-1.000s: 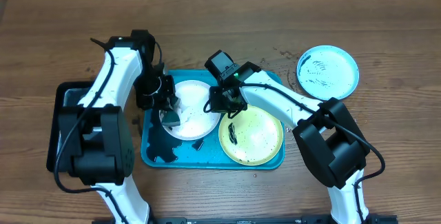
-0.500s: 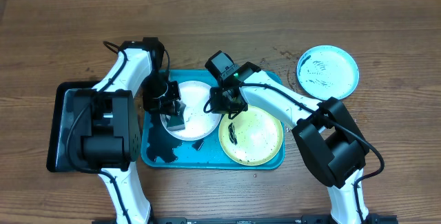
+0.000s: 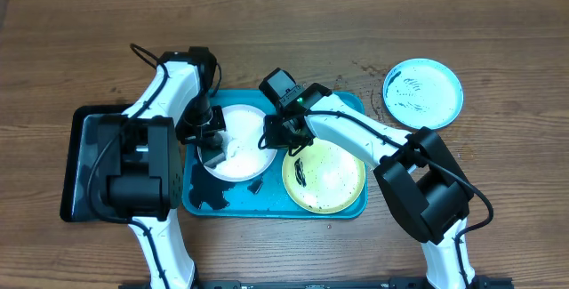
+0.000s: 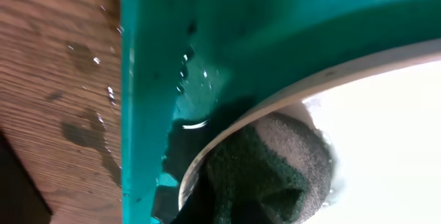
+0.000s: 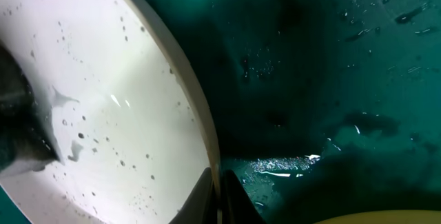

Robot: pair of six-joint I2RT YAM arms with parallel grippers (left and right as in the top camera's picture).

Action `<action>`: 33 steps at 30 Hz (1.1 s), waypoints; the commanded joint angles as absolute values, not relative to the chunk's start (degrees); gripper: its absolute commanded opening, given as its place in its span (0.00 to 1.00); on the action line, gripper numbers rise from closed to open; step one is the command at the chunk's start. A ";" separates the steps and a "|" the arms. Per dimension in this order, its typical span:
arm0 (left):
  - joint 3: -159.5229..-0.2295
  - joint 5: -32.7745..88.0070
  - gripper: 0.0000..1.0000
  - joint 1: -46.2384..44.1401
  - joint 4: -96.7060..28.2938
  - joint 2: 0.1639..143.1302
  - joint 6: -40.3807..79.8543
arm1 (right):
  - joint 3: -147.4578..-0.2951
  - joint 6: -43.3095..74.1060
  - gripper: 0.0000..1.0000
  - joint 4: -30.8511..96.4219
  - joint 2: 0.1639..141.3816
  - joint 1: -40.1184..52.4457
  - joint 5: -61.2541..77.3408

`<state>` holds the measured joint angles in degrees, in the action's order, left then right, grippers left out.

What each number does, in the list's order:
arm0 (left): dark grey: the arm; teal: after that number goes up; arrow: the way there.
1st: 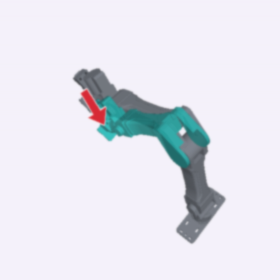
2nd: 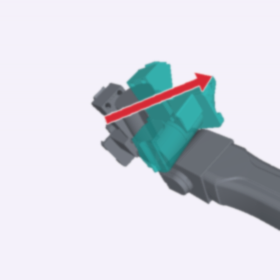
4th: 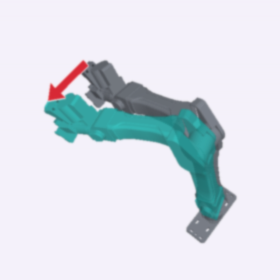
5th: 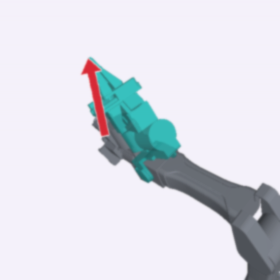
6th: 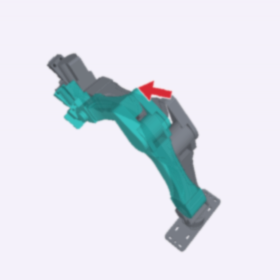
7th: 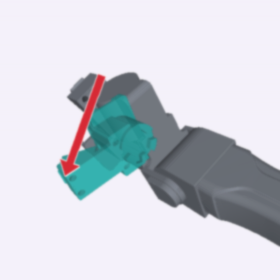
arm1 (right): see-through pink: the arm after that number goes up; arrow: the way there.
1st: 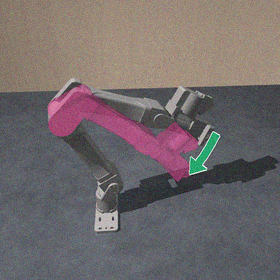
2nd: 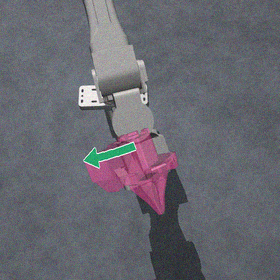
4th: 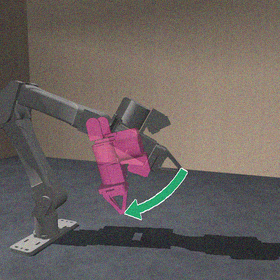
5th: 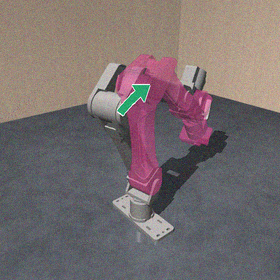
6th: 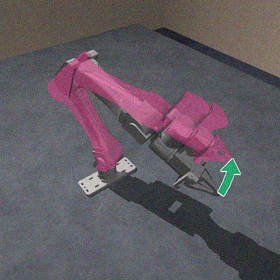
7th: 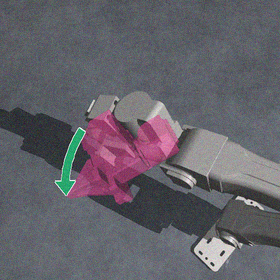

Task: Clean dirty plates on tray and stack at the side
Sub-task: 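Scrub the white plate again with the left sponge, circling its surface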

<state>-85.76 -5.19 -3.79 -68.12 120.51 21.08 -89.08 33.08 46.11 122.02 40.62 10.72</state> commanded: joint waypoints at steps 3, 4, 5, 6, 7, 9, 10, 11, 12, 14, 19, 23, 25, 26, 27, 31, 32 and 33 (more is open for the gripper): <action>-89.62 -13.28 0.04 -3.40 -62.33 122.45 24.45 | -89.08 30.72 0.04 48.23 122.50 39.51 7.18; -89.62 -8.62 0.04 -3.70 -59.20 122.48 24.38 | -89.08 29.93 0.04 48.45 122.50 39.53 7.16; -89.60 -5.67 0.04 -3.73 -57.39 122.48 24.18 | -89.08 29.95 0.04 48.56 122.50 39.53 7.18; -89.60 -2.83 0.04 -3.73 -55.70 122.48 23.75 | -89.08 29.93 0.04 48.60 122.50 39.53 7.18; -89.60 0.21 0.04 -3.73 -54.08 122.48 22.70 | -89.08 29.93 0.04 48.60 122.50 39.53 7.18; -89.60 5.98 0.04 -3.77 -51.44 122.48 20.47 | -89.08 29.93 0.04 48.56 122.50 39.53 7.22; -89.60 8.51 0.04 -3.77 -50.30 122.48 20.12 | -89.08 29.89 0.04 48.56 122.50 39.53 7.29; -89.60 10.41 0.04 -3.77 -49.50 122.48 20.10 | -89.08 29.26 0.04 48.51 122.50 39.53 7.79; -89.62 12.40 0.04 -3.77 -48.82 122.48 20.08 | -89.08 28.38 0.04 48.45 122.50 39.53 8.58; -89.62 18.76 0.04 -3.77 -47.03 122.48 19.20 | -89.08 26.50 0.04 48.25 122.50 39.53 11.14; -89.65 30.35 0.04 -3.73 -45.10 122.48 16.43 | -89.08 25.08 0.04 48.21 122.50 39.53 12.21; -89.84 38.52 0.04 -3.73 -44.34 122.48 12.86 | -89.08 24.84 0.04 48.23 122.50 39.53 12.32; -89.86 37.87 0.04 -3.62 -44.71 122.41 12.86 | -89.08 25.02 0.04 48.18 122.50 39.53 12.29; -89.86 35.75 0.04 -3.18 -45.80 122.28 12.91 | -89.08 25.08 0.04 48.18 122.50 39.53 12.25; -89.86 34.06 0.04 -2.90 -46.68 122.13 13.02 | -89.08 25.08 0.04 48.18 122.50 39.53 12.23; -90.32 25.10 0.04 -1.56 -51.31 121.75 14.22 | -89.08 25.28 0.04 48.16 122.50 39.53 12.10; -90.72 23.09 0.04 -1.30 -52.93 121.64 14.24 | -89.08 25.32 0.04 48.10 122.50 39.53 12.10; -91.26 21.56 0.04 -1.04 -54.46 121.43 14.22 | -89.08 25.41 0.04 48.03 122.50 39.53 12.10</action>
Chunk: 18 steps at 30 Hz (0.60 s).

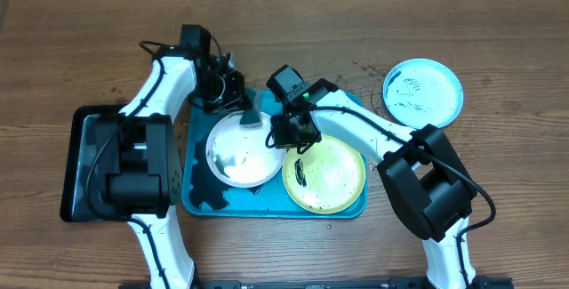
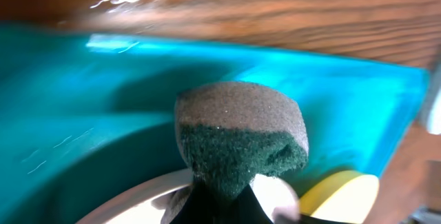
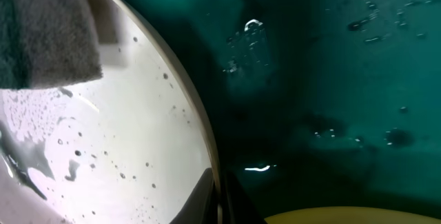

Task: Clean dirty plates on tray and stack at the side
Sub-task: 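Scrub the white plate again with the left sponge, circling its surface, then lift the white plate with right gripper and stack it on the blue plate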

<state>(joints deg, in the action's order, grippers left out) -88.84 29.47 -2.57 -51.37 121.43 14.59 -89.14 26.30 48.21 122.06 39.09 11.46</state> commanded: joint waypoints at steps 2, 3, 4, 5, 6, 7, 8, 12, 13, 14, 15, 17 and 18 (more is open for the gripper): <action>-92.79 19.29 0.04 -0.34 -57.43 120.79 14.13 | -89.08 25.50 0.04 47.62 122.50 39.53 12.10; -93.82 18.98 0.04 0.05 -58.76 120.11 14.09 | -89.08 25.50 0.04 47.37 122.50 39.53 12.10; -94.74 19.07 0.04 0.38 -59.70 119.39 14.09 | -89.08 25.50 0.04 47.16 122.50 39.53 12.10; -96.64 19.33 0.04 0.99 -61.34 117.38 14.11 | -89.08 25.50 0.04 46.72 122.50 39.53 12.10; -97.67 19.29 0.04 1.39 -62.19 116.16 14.11 | -89.08 25.47 0.04 46.50 122.50 39.53 12.10; -98.70 19.16 0.04 1.89 -62.98 114.59 14.11 | -89.08 25.47 0.04 46.26 122.50 39.53 12.08; -99.50 18.81 0.04 2.44 -63.61 112.79 14.15 | -89.08 25.43 0.04 45.67 122.50 39.53 12.08; -100.14 14.09 0.04 4.84 -65.63 106.19 16.47 | -89.56 23.51 0.04 44.62 122.23 39.53 12.10; -100.14 12.23 0.04 5.50 -66.59 104.88 17.34 | -89.89 22.02 0.04 44.80 121.97 39.53 12.10; -100.14 10.28 0.04 6.26 -67.92 103.70 18.50 | -90.26 20.05 0.04 44.88 121.45 39.53 12.08; -100.14 8.25 0.04 7.11 -69.52 102.65 20.25 | -90.56 17.78 0.04 45.08 120.86 39.53 12.05; -100.14 4.05 0.04 8.88 -72.71 101.10 23.40 | -91.39 14.63 0.04 45.98 119.09 39.79 10.20; -100.14 2.44 0.04 9.67 -73.87 100.73 24.25 | -91.81 14.55 0.04 46.61 118.13 39.99 8.01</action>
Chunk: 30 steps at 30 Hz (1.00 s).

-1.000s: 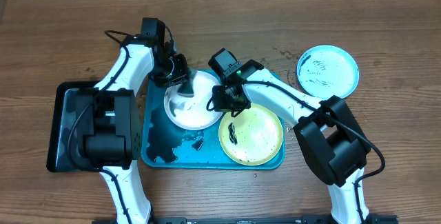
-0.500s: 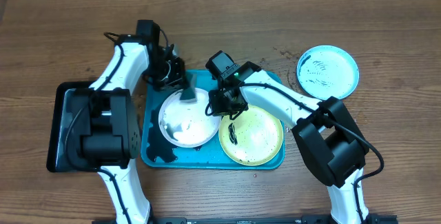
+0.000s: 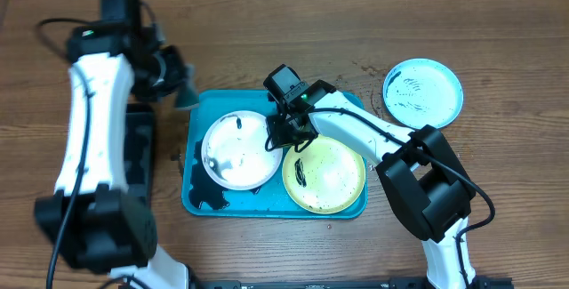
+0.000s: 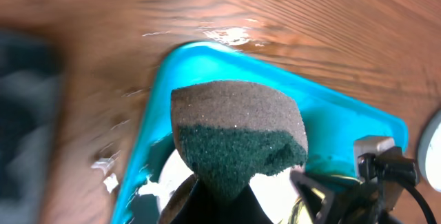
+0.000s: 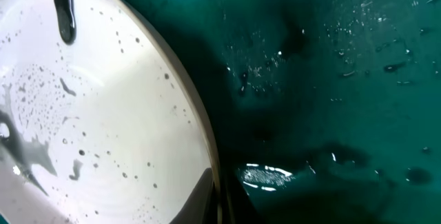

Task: Clean dirty plates on tray and stack at the side
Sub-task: 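Lift the white plate with right gripper and stack it on the blue plate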

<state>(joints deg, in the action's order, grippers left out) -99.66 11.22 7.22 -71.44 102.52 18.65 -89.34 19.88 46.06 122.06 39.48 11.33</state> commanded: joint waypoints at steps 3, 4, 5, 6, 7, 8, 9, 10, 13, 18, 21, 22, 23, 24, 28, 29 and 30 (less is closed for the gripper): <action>-100.12 -0.62 0.04 13.78 -77.54 100.49 25.04 | -92.73 14.50 0.04 48.75 112.46 42.19 -9.52; -100.01 -0.62 0.04 14.72 -78.04 100.49 25.45 | -92.73 14.50 0.04 48.88 111.37 42.81 -13.28; -99.88 -0.62 0.04 15.77 -78.48 100.49 25.89 | -92.73 14.50 0.04 49.10 109.71 43.86 -19.31; -99.85 -0.62 0.04 16.62 -78.78 100.49 26.00 | -92.73 14.50 0.04 49.21 108.64 44.58 -23.62; -99.79 -0.62 0.04 17.72 -78.98 100.49 26.00 | -92.73 14.48 0.04 49.25 107.28 45.65 -28.99; -99.72 -0.62 0.04 18.44 -79.11 100.49 26.00 | -92.73 14.48 0.04 49.17 106.21 46.68 -34.17; -99.72 -0.60 0.04 19.25 -79.33 100.49 26.04 | -92.75 14.44 0.04 49.06 105.16 47.77 -39.33; -99.70 -0.58 0.04 19.97 -79.53 100.49 26.44 | -92.75 13.28 0.04 48.62 104.20 48.97 -44.77; -99.48 -0.43 0.04 22.57 -80.16 100.49 27.97 | -92.75 1.80 0.04 44.23 101.97 54.04 -60.38; -99.48 -0.40 0.04 24.01 -80.71 100.49 28.23 | -92.75 -15.66 0.04 36.71 101.73 60.03 -71.26; -99.48 -0.40 0.04 23.99 -80.82 100.49 28.36 | -92.75 -25.39 0.04 32.97 101.73 62.67 -72.58; -99.48 -0.40 0.04 23.99 -80.82 100.49 28.36 | -92.75 -28.58 0.04 31.42 101.73 63.44 -73.52; -99.48 -0.40 0.04 23.99 -80.86 100.49 28.36 | -92.75 -30.28 0.04 30.13 101.73 63.88 -74.35; -99.48 -0.40 0.04 23.99 -81.03 100.49 28.36 | -92.75 -31.55 0.04 28.80 101.73 64.29 -75.42; -99.48 -0.38 0.04 23.99 -81.58 100.49 28.38 | -92.75 -35.40 0.04 22.37 101.73 64.88 -79.09; -99.48 -0.38 0.04 23.99 -81.60 100.49 28.38 | -92.75 -36.80 0.04 21.21 101.73 64.88 -79.42; -99.48 -0.38 0.04 23.99 -81.62 100.49 28.38 | -92.75 -37.60 0.04 20.58 101.73 64.88 -79.57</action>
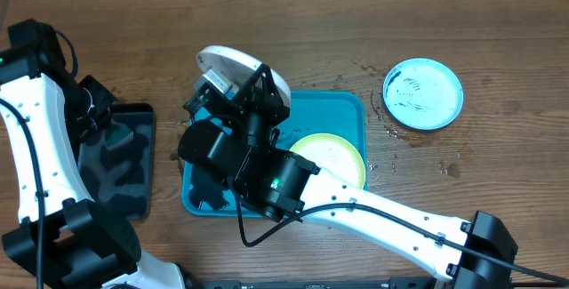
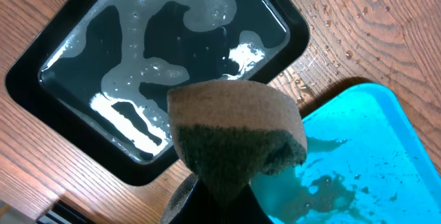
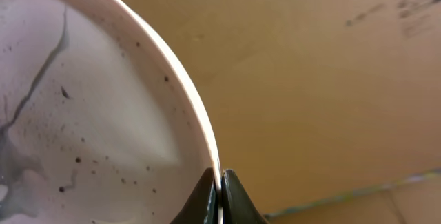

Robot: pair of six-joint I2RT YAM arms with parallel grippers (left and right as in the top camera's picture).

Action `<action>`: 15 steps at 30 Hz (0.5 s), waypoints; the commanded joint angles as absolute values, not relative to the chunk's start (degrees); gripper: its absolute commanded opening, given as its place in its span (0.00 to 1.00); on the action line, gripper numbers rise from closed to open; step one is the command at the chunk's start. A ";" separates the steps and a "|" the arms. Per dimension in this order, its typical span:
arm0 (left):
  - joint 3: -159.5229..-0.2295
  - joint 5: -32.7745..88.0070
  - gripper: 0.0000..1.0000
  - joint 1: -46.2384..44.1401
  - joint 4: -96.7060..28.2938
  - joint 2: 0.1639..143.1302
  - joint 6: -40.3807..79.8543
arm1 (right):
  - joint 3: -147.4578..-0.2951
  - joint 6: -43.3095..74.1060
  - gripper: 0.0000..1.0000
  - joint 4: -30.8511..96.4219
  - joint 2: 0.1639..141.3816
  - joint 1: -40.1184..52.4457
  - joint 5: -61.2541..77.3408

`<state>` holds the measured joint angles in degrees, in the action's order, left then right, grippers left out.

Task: Clean dirty plates on tray and stack at the side
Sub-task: 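Lift the white plate with right gripper and stack it on the blue plate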

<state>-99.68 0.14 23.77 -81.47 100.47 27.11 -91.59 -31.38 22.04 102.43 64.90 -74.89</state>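
My right gripper is shut on the rim of the white plate, held high above the teal tray and tilted. In the right wrist view the plate shows grey streaks and specks, and the gripper pinches its edge. A yellow-green plate with dark smears lies in the tray. A light blue plate with dark marks sits on the table at the right. My left gripper is shut on a green-and-grey sponge, above the near edge of the black basin.
The black basin of soapy water stands left of the teal tray. Dark liquid pools in the tray's near left corner. Water drops lie on the wooden table near the tray. The raised right arm hides much of the tray's left half.
The right gripper has lifted the white plate out of the teal tray, high and tilted. The left gripper has moved the sponge from the tray's far left corner to over the black basin.
At first the sponge was pressed on the white plate while my right gripper held its rim. Then the sponge was at the plate's far edge, then off past the tray's corner. Now it hangs over the basin, and the plate is up out of the tray.
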 commanded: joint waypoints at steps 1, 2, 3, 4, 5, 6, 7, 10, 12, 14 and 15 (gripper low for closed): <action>-99.48 -0.38 0.04 23.99 -81.62 100.49 28.36 | -92.75 -39.38 0.04 19.40 101.73 64.88 -79.72; -99.48 -0.38 0.04 23.99 -81.60 100.49 28.38 | -92.75 -39.64 0.04 19.18 101.73 64.88 -79.72; -99.48 -0.38 0.04 23.99 -81.58 100.49 28.38 | -92.75 -40.62 0.04 18.52 101.73 64.88 -79.70; -99.48 -0.38 0.04 23.99 -81.58 100.49 28.38 | -92.75 -40.77 0.04 18.41 101.73 64.88 -79.70; -99.48 -0.38 0.04 23.99 -81.54 100.49 28.38 | -92.75 -40.77 0.04 18.41 101.73 64.88 -79.68; -99.48 -0.38 0.04 23.99 -81.43 100.49 28.38 | -92.75 -40.75 0.04 18.46 101.73 64.88 -79.68; -99.46 -0.38 0.04 23.97 -81.32 100.49 28.38 | -92.75 -40.75 0.04 18.44 101.73 64.86 -79.68; -99.48 -0.38 0.04 23.97 -81.17 100.49 28.36 | -92.75 -40.58 0.04 18.44 101.73 64.86 -79.68; -99.48 -0.32 0.04 23.97 -81.17 100.49 28.36 | -92.73 -39.79 0.04 18.46 101.73 64.75 -79.64; -99.48 -0.16 0.04 23.97 -81.17 100.49 28.36 | -92.66 -35.46 0.04 18.57 101.73 64.34 -79.46; -99.48 -0.19 0.04 23.97 -81.17 100.49 28.34 | -92.62 -30.20 0.04 19.66 101.73 63.83 -79.46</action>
